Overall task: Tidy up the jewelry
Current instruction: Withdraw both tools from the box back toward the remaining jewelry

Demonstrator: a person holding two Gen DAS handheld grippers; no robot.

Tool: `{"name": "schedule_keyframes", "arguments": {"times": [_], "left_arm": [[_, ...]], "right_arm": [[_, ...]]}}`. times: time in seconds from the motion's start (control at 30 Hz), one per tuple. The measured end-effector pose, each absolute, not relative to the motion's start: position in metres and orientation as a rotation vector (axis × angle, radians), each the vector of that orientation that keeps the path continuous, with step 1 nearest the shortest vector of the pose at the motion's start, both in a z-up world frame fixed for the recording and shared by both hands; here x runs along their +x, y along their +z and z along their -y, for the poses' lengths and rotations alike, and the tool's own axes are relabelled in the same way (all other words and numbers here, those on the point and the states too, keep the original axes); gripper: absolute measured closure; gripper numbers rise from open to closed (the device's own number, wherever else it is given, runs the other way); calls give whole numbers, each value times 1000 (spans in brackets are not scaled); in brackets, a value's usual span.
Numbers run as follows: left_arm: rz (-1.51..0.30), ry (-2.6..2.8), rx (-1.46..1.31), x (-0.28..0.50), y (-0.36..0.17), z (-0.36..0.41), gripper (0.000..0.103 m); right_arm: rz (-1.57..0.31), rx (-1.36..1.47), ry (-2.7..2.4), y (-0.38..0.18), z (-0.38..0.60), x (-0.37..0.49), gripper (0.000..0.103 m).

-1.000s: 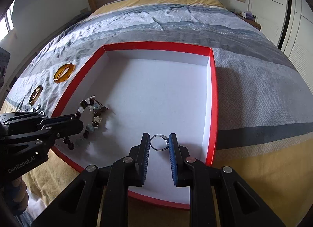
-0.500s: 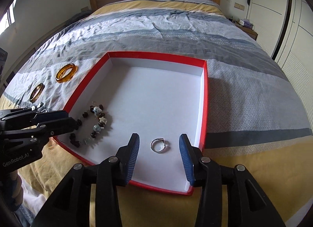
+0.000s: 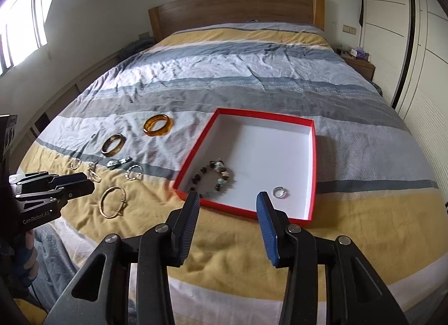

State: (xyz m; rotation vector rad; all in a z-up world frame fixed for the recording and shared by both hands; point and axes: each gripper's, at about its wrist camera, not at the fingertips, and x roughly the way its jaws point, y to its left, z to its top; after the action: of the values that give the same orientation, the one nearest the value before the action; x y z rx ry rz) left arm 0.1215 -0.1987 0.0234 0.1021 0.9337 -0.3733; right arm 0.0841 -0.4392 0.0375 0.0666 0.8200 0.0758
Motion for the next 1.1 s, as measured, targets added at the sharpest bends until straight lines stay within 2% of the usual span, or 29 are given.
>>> {"name": "schedule_keyframes", "arguments": {"times": [0.27, 0.5, 0.8, 1.1], "left_arm": [[-880, -213, 50, 61, 51, 89, 80], [-837, -130, -19, 14, 70, 24, 80], [-783, -102, -75, -24, 88, -12, 80], [-798, -79, -106, -23, 77, -31, 80]], "right_arm": [[-772, 66, 155, 64, 388, 44, 61], [-736, 68, 216, 80, 348, 16, 61], [-674, 16, 261, 109, 309, -18, 61], [-687, 2, 261, 111, 296, -8, 61]]}}
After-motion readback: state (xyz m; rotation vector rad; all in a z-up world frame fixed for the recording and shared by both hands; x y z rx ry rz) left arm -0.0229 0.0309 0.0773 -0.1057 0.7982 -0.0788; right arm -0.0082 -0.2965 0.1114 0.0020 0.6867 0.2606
